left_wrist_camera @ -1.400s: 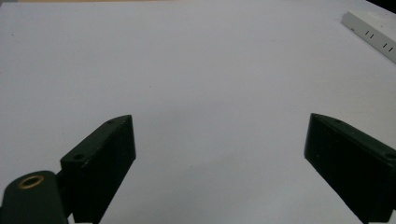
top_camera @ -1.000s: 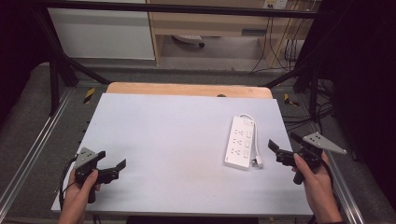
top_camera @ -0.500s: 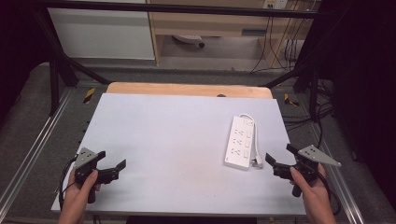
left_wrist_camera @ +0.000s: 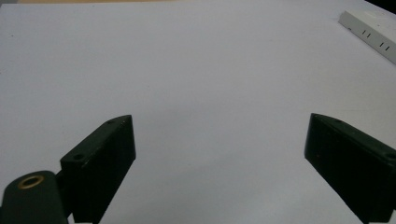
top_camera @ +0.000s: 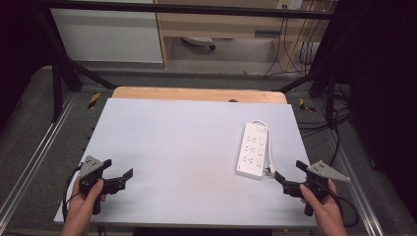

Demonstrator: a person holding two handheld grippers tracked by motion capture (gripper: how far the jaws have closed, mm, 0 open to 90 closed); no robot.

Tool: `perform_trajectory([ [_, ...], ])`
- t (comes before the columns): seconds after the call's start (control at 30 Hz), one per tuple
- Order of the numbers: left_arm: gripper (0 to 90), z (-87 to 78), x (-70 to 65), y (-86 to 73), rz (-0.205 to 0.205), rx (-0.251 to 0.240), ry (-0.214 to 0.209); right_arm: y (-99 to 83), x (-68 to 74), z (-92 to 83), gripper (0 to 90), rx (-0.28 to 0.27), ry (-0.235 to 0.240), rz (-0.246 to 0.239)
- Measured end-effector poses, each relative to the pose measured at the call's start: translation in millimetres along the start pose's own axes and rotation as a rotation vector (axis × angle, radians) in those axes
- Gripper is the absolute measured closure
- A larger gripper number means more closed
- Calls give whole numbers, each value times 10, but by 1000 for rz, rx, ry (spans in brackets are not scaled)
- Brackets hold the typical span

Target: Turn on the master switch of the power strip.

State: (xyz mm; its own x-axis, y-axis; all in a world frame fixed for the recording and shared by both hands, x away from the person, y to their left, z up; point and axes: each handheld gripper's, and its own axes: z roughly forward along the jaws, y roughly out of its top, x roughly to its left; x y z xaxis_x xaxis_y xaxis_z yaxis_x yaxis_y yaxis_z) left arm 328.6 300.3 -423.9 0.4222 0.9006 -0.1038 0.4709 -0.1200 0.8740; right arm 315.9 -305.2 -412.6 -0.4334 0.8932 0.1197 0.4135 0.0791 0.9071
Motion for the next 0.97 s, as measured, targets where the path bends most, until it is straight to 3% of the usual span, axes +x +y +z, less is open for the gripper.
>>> perform_trajectory([
  [0.4, 87, 2, -2, -1, 5, 2, -1, -174, 59, 147, 49, 99, 14, -9],
  [0.63, 87, 12, -7, -1, 8, 5, -5, -249, 132, 274, 44, 178, 19, -54],
  [0.97, 87, 7, -15, 2, 11, 3, -11, -243, 142, 359, 44, 194, 17, -57],
])
